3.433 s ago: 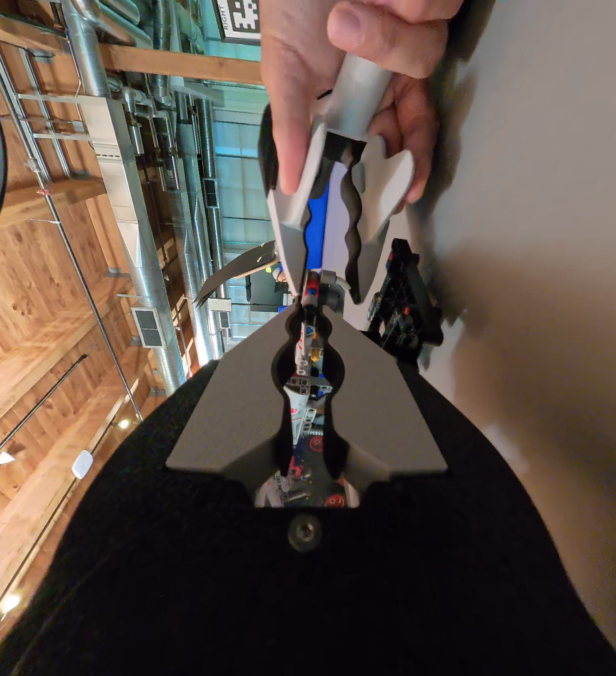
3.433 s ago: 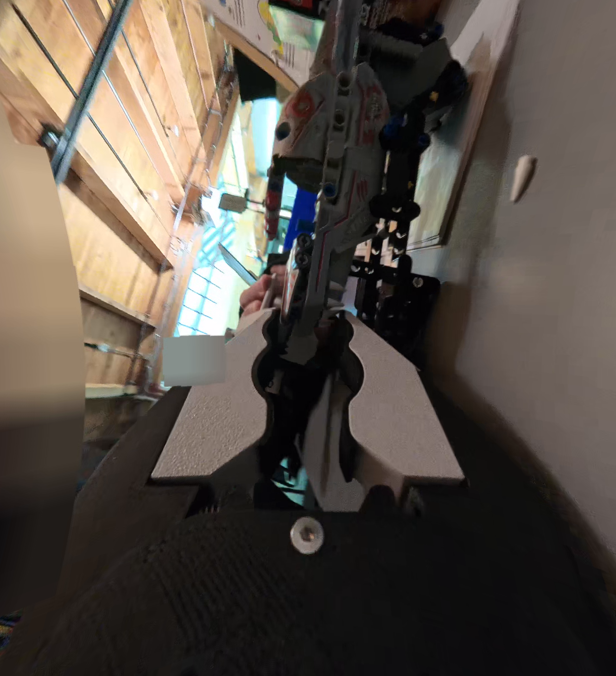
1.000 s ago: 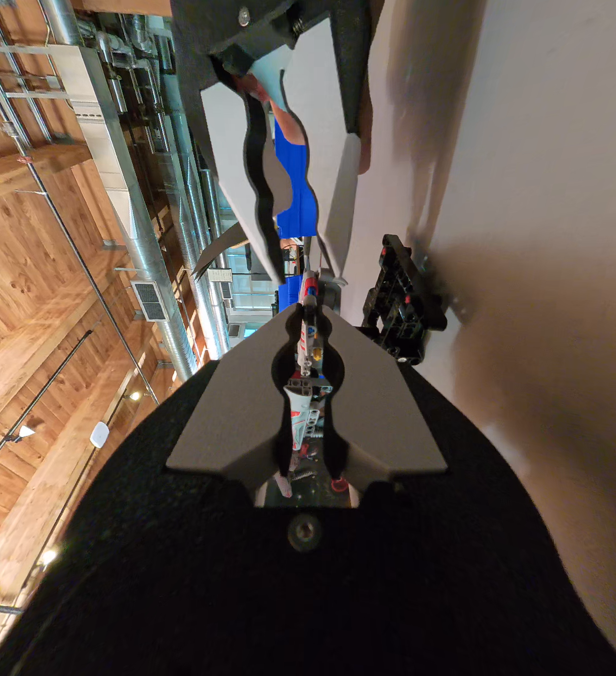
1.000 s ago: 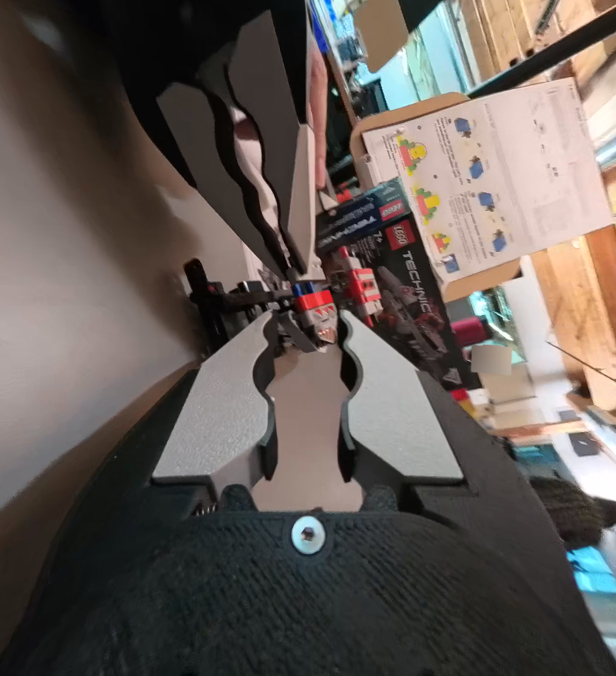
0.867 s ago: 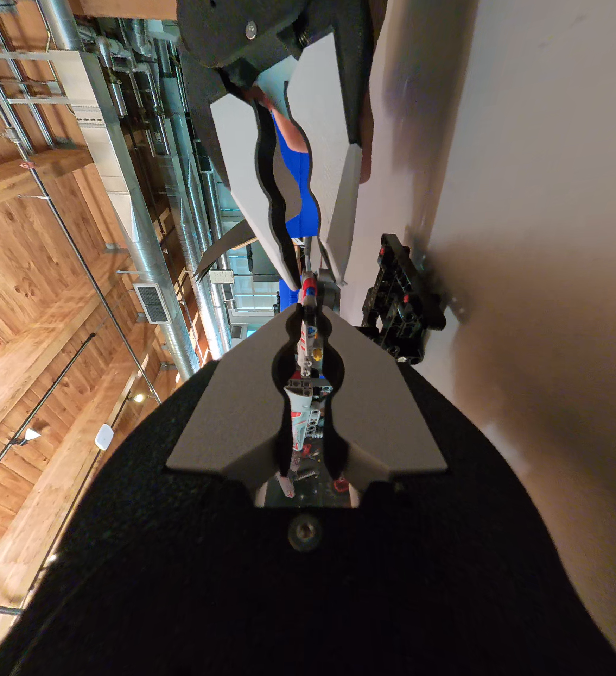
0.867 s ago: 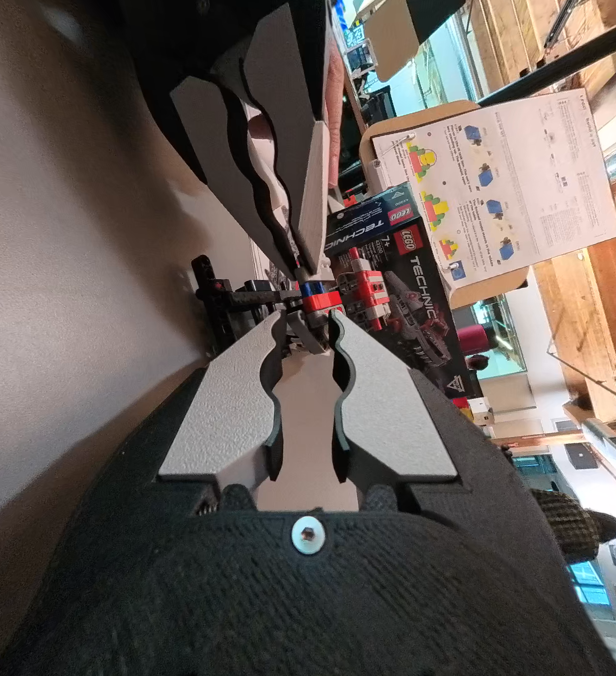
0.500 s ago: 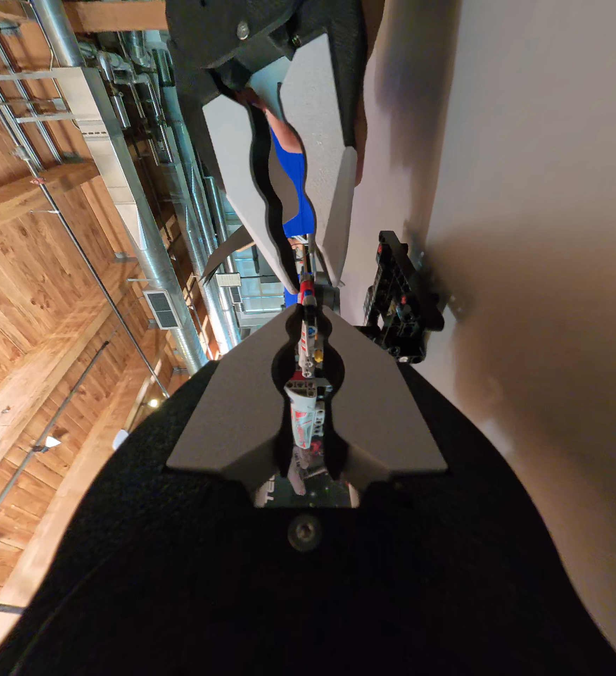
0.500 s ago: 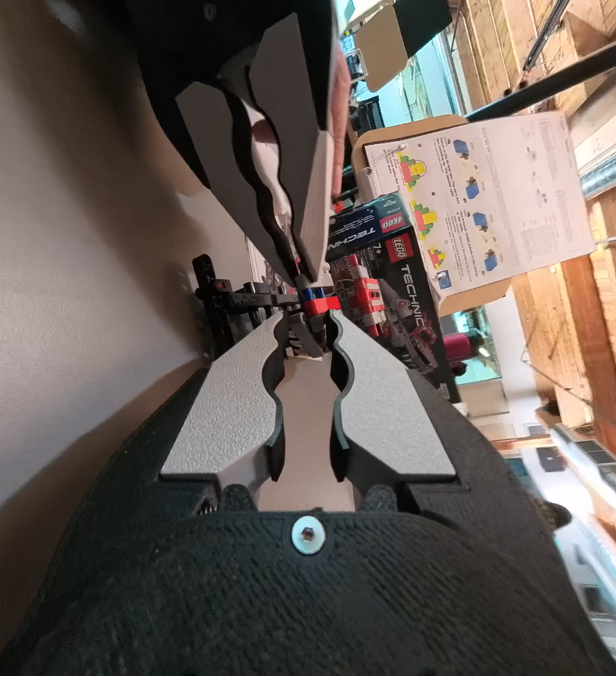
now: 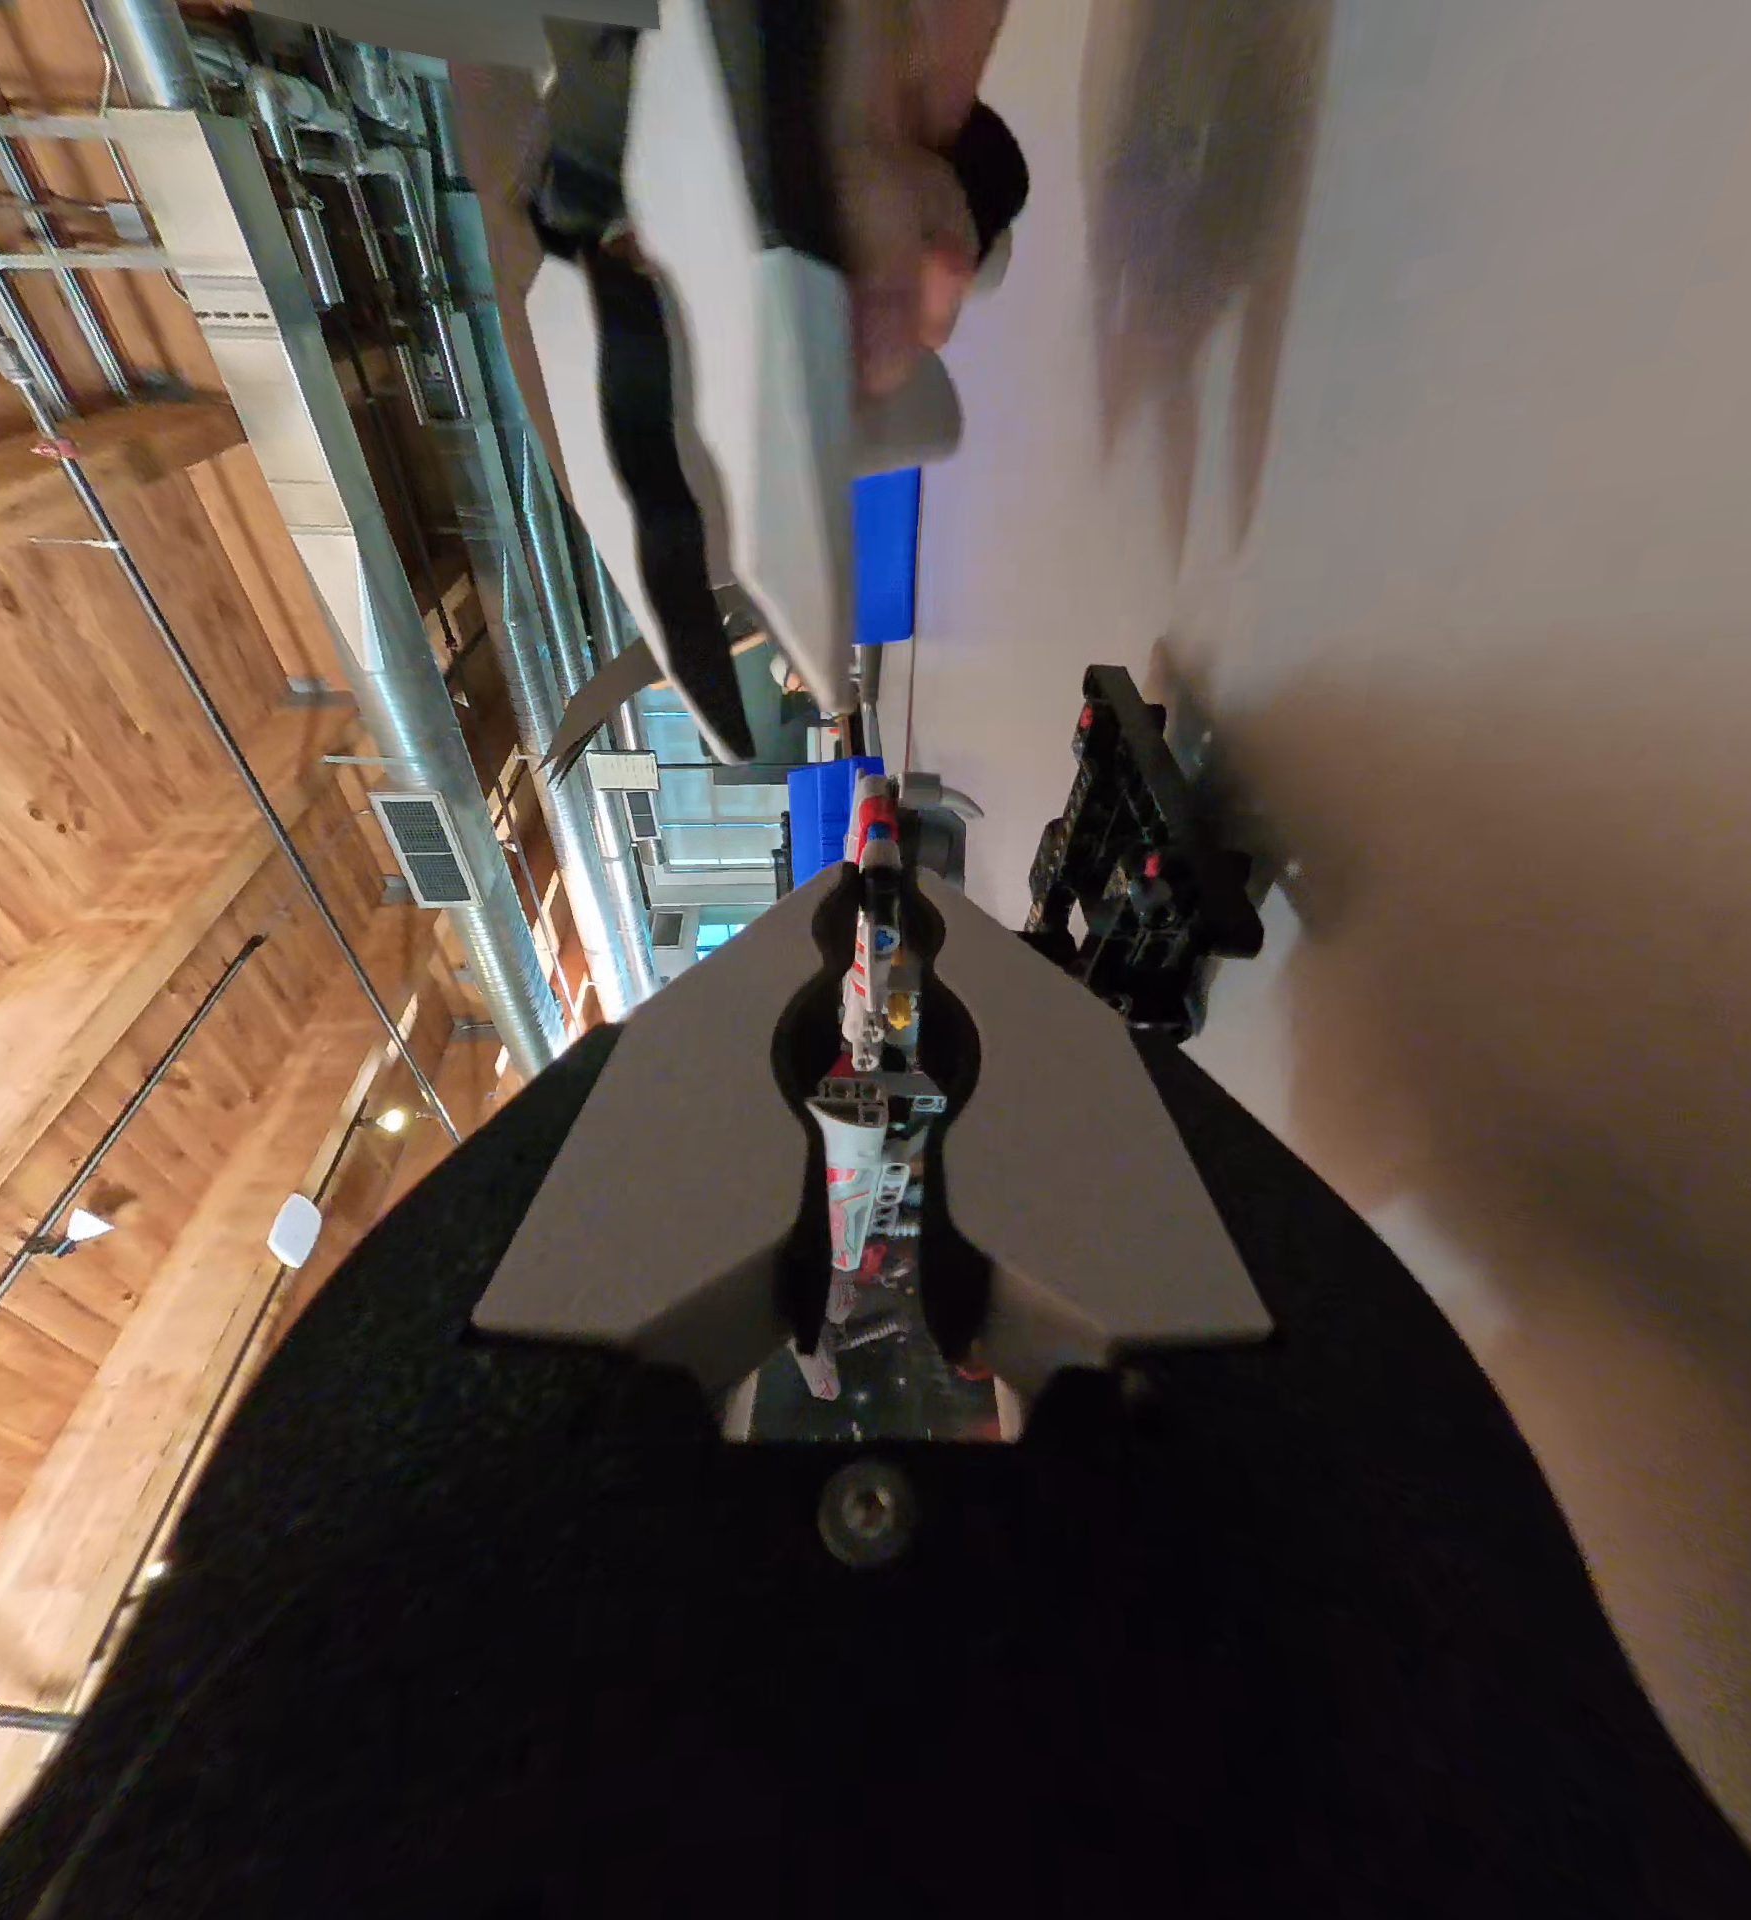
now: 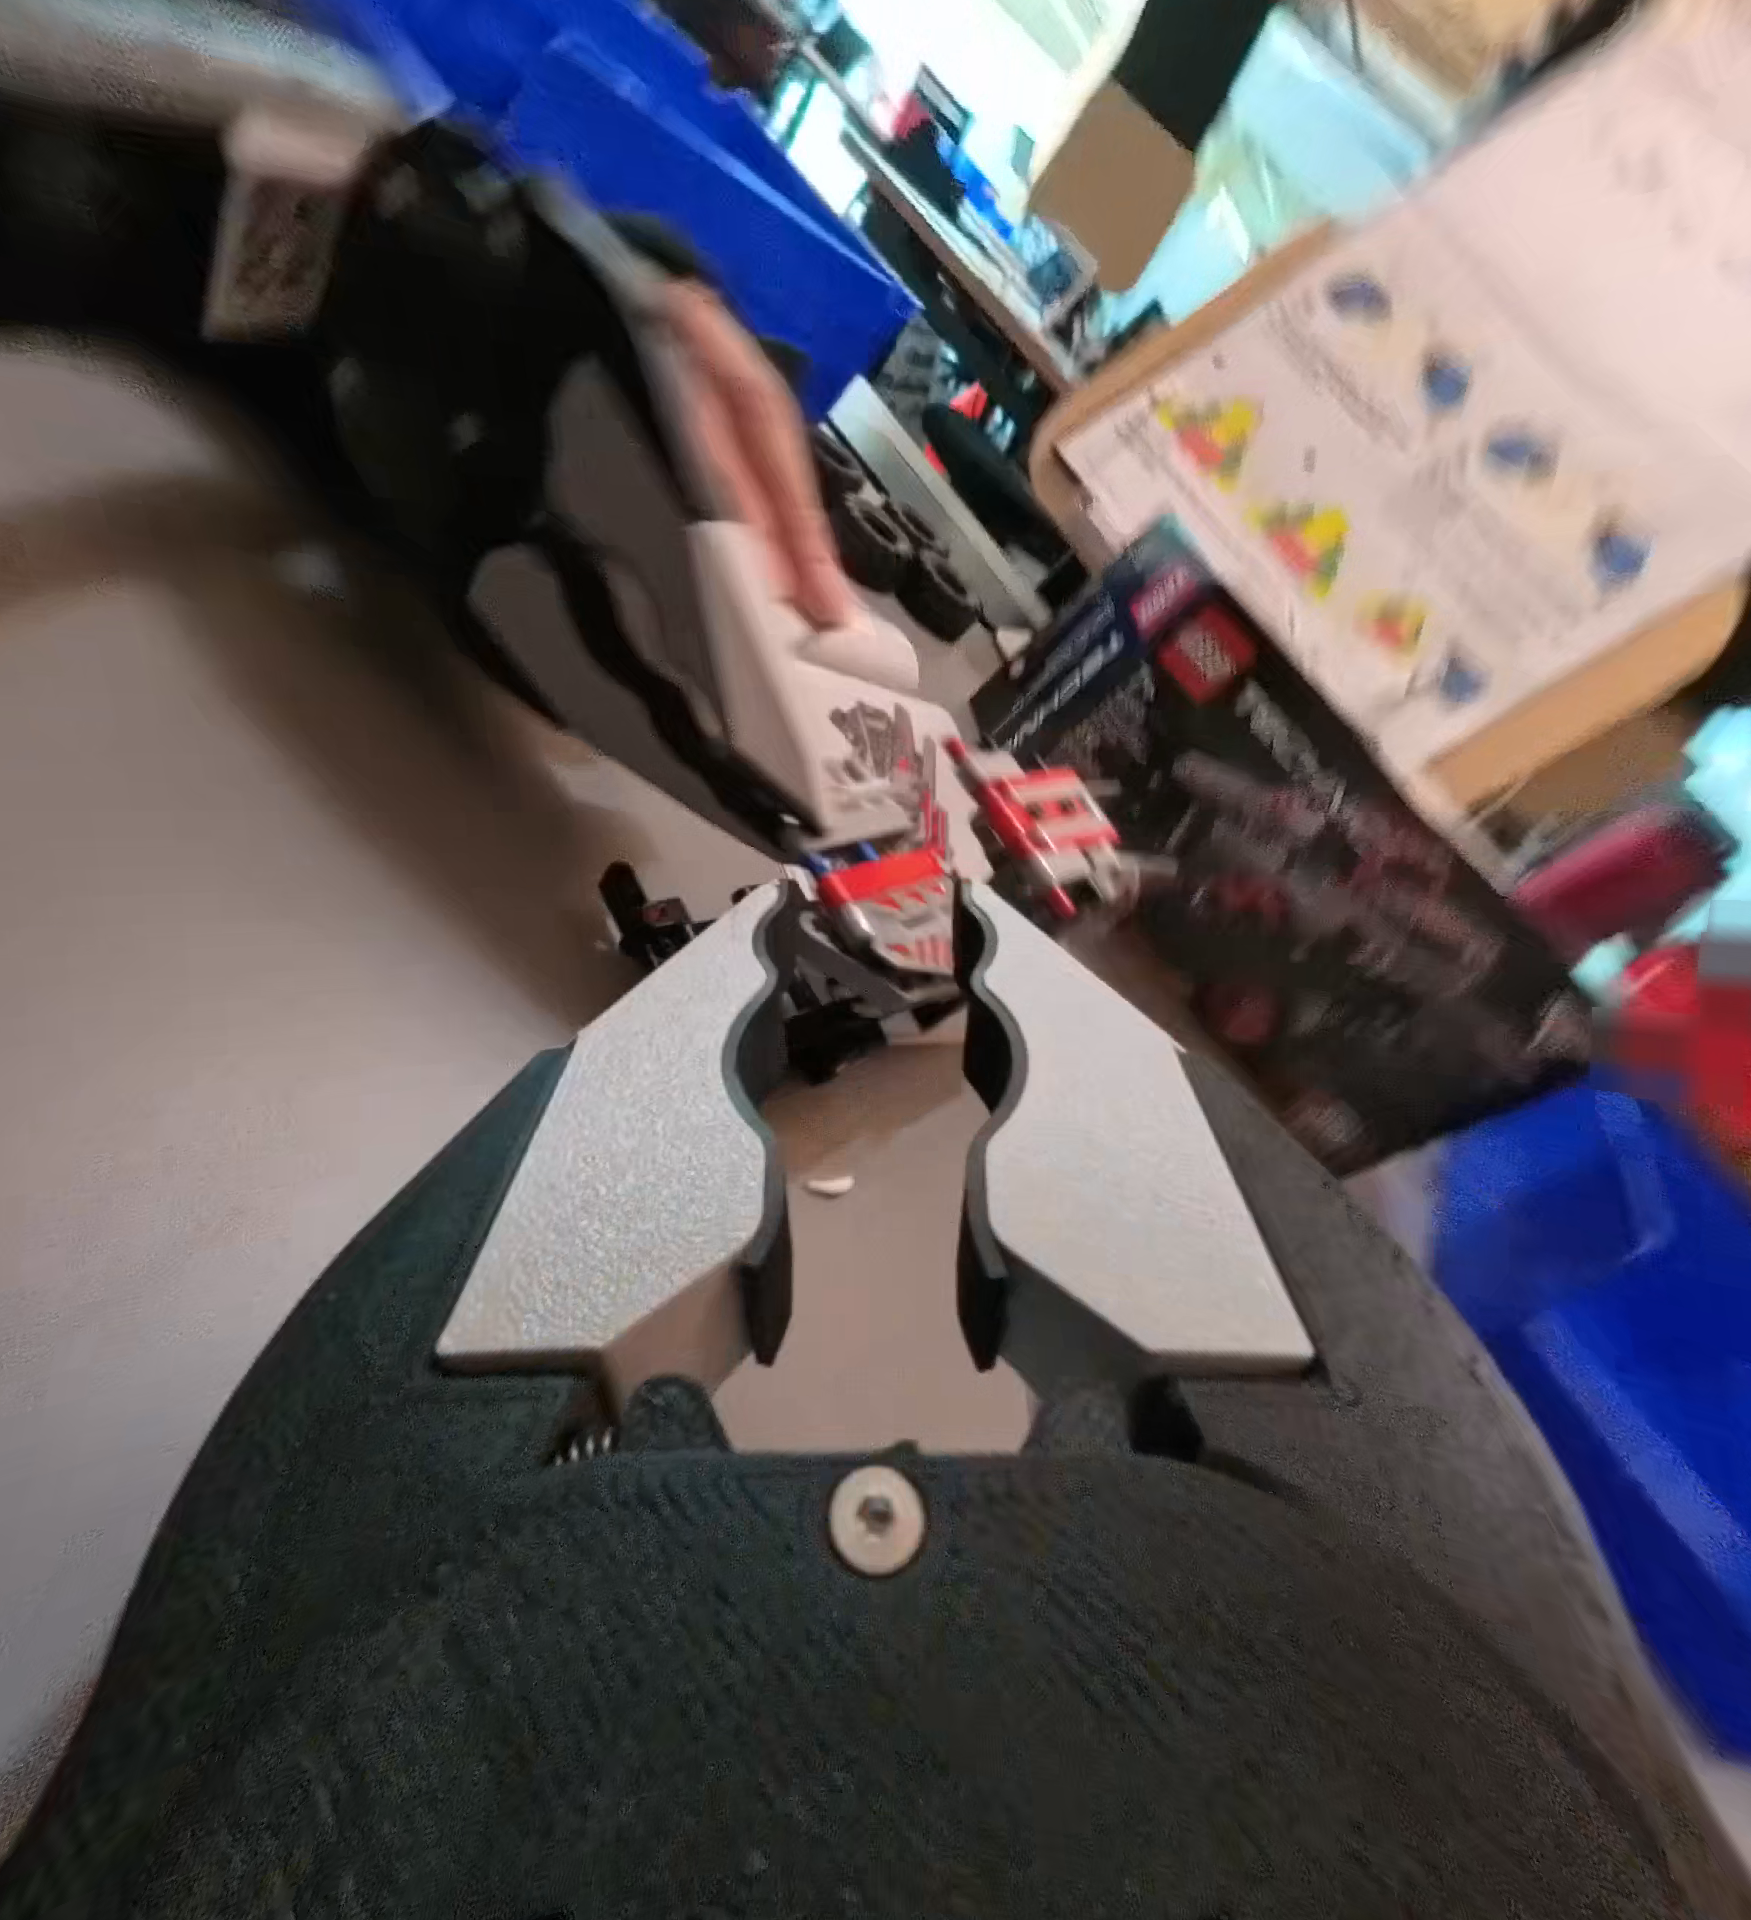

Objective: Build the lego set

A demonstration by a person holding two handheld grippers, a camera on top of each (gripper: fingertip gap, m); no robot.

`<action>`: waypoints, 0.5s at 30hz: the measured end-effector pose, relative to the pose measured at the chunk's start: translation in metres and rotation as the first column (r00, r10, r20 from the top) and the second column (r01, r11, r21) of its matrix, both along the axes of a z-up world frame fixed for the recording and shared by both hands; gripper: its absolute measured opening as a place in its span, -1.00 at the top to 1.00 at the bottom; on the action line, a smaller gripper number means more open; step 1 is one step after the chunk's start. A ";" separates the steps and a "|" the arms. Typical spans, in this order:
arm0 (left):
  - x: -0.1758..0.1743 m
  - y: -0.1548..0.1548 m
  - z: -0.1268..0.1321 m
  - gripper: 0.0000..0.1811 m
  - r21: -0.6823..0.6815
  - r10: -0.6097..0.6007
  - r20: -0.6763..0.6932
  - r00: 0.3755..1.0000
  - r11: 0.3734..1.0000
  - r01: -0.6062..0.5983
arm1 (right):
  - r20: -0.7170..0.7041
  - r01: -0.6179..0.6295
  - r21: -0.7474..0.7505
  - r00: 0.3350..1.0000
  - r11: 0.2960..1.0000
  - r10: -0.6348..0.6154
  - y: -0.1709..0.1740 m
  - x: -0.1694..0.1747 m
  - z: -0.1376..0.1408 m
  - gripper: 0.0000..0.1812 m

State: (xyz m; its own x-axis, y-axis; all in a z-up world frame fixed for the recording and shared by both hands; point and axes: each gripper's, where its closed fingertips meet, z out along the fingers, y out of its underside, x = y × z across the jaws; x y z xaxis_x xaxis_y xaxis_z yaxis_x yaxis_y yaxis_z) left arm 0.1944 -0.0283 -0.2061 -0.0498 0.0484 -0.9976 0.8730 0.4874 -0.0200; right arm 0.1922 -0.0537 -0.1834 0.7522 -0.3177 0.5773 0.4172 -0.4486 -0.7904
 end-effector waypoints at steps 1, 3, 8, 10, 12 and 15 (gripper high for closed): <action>0.000 0.000 0.000 0.96 0.002 0.001 0.007 1.000 1.000 -0.001 | -0.161 0.057 0.072 0.986 0.996 -0.044 -0.010 0.010 0.004 0.67; -0.001 -0.001 -0.001 0.96 0.001 0.003 0.018 1.000 1.000 -0.003 | -0.513 0.158 0.201 0.858 0.967 -0.033 -0.022 0.024 0.006 0.49; 0.000 0.000 -0.003 0.83 0.005 0.026 0.022 0.999 1.000 -0.026 | -0.909 0.257 0.345 0.331 0.903 0.253 -0.007 0.022 -0.013 0.53; 0.000 0.002 -0.003 0.80 0.001 0.034 0.008 0.999 0.999 -0.034 | -0.935 0.262 0.308 0.263 0.915 0.239 -0.003 0.023 -0.029 0.55; 0.001 0.006 -0.003 0.76 -0.001 0.050 -0.009 0.999 0.999 -0.050 | -0.938 0.284 0.328 0.209 0.901 0.275 0.000 0.025 -0.031 0.54; 0.005 0.011 -0.007 0.76 0.021 0.071 -0.003 0.997 0.997 -0.071 | -0.912 0.329 0.407 0.083 0.852 0.403 0.006 0.027 -0.025 0.56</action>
